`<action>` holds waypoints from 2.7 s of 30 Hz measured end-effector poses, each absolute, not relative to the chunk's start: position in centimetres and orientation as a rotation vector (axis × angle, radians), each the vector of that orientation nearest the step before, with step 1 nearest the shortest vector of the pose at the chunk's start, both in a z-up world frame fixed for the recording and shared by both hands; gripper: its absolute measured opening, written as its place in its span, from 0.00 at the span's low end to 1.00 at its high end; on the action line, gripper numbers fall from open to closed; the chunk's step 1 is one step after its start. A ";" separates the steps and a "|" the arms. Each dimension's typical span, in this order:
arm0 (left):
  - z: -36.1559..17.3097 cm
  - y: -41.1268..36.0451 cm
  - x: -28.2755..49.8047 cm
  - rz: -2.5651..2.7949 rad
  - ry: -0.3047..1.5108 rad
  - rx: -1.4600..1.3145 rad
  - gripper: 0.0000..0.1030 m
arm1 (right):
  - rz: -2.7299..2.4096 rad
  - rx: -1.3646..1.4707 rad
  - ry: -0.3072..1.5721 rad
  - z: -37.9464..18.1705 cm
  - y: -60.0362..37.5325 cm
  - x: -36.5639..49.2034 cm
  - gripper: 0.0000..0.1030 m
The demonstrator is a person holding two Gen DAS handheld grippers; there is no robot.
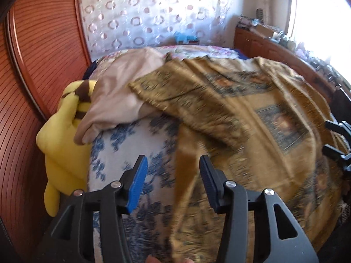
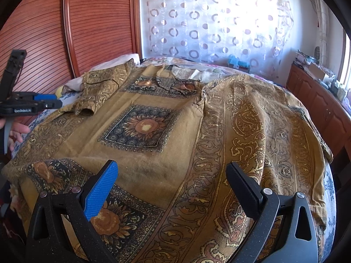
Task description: Fold small clothes
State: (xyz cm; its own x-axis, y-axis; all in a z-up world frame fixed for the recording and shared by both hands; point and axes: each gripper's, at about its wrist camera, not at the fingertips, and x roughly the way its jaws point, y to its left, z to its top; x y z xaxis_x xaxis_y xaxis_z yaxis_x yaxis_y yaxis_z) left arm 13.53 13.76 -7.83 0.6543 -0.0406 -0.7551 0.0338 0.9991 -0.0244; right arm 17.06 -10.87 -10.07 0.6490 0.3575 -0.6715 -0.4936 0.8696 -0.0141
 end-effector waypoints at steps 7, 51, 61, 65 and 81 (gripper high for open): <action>-9.5 15.1 14.0 -0.010 0.892 0.003 0.54 | 0.565 -0.184 0.748 -9.3 -9.9 17.4 0.97; -9.9 16.6 13.4 -0.036 0.841 -0.085 0.56 | 0.801 -0.233 0.788 -7.7 6.4 29.1 0.03; -9.9 16.6 13.5 -0.034 0.841 -0.081 0.56 | 0.614 -0.208 0.844 -7.8 -1.6 29.2 0.44; -9.9 16.5 13.5 -0.029 0.843 -0.073 0.56 | 0.606 -0.191 0.814 -7.0 -4.3 28.1 0.50; -7.9 15.8 12.5 0.024 0.796 -0.074 0.56 | 0.302 -0.110 0.789 -5.4 -29.2 25.7 0.64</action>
State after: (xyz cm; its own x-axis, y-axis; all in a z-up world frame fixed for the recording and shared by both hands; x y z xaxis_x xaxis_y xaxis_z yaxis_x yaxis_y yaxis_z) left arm 12.53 15.84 -7.87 0.6991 -0.0067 -0.7150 -0.0491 0.9972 -0.0573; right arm 25.72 -29.21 -5.42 0.6642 0.2260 -0.7126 -0.3078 0.9513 0.0149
